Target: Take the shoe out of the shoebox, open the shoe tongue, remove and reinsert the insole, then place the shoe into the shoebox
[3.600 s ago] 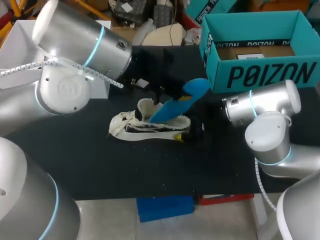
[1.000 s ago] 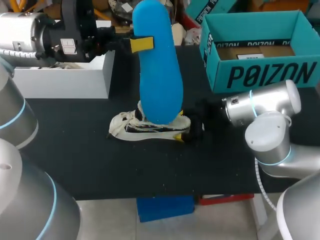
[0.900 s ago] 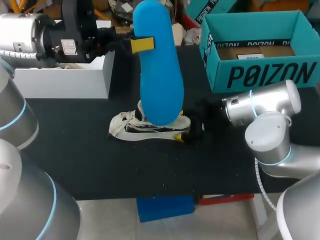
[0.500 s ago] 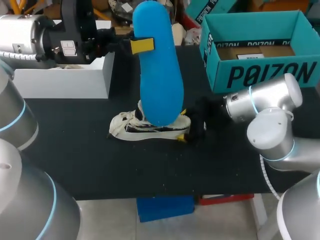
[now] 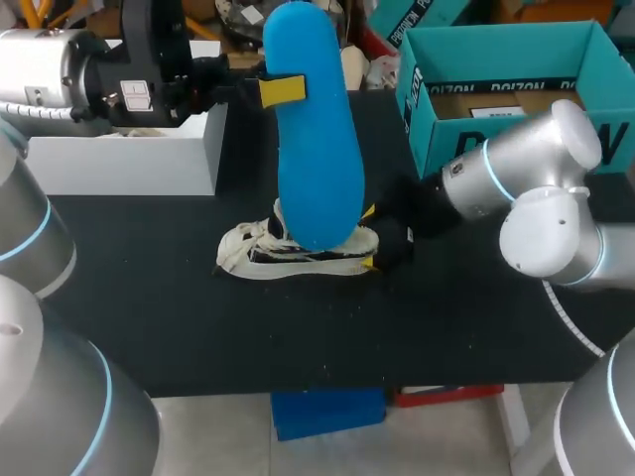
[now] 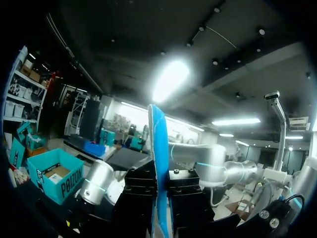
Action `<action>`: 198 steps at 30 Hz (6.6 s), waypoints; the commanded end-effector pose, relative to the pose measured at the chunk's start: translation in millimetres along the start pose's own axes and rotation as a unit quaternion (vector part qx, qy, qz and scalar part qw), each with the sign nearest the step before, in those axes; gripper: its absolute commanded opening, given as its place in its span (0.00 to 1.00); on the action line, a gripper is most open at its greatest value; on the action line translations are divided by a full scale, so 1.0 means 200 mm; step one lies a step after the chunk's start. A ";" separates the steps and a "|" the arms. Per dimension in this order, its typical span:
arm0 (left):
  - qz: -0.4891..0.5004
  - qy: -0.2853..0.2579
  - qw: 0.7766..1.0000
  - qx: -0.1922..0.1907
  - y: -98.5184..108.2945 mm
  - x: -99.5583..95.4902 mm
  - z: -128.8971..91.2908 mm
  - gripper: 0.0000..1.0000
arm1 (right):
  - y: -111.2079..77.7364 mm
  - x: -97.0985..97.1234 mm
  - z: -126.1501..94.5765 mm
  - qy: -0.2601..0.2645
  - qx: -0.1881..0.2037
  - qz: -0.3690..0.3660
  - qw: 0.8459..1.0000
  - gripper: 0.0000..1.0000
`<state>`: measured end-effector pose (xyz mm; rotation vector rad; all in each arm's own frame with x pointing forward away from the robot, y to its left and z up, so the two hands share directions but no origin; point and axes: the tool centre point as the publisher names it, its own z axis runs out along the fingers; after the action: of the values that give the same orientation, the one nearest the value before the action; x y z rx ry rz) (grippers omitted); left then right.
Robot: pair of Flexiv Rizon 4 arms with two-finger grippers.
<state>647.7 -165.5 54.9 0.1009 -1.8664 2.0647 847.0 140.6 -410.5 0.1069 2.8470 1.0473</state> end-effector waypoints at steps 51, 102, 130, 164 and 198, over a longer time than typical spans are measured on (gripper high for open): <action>0.001 -0.002 1.000 0.001 0.01 0.00 0.01 0.00 | 0.12 0.07 0.13 0.022 0.359 -0.032 0.933 1.00; 0.001 -0.002 1.000 0.001 0.01 0.00 0.01 0.00 | 0.01 -0.02 0.05 0.046 -0.124 0.006 0.991 1.00; 0.001 -0.002 1.000 0.001 0.01 0.00 0.01 0.00 | 0.20 -0.12 -0.07 0.035 0.174 -0.050 0.983 1.00; 0.001 -0.002 1.000 0.001 0.01 0.00 0.01 0.00 | 0.43 -0.15 0.22 0.068 0.390 -0.067 0.916 0.71; 0.001 -0.002 1.000 0.001 0.01 0.00 0.01 0.00 | 0.35 -0.09 0.33 0.080 0.330 -0.032 0.940 0.00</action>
<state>647.6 -165.5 54.8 0.1011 -1.8664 2.0649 876.2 235.1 -410.2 -0.0231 3.1916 0.0521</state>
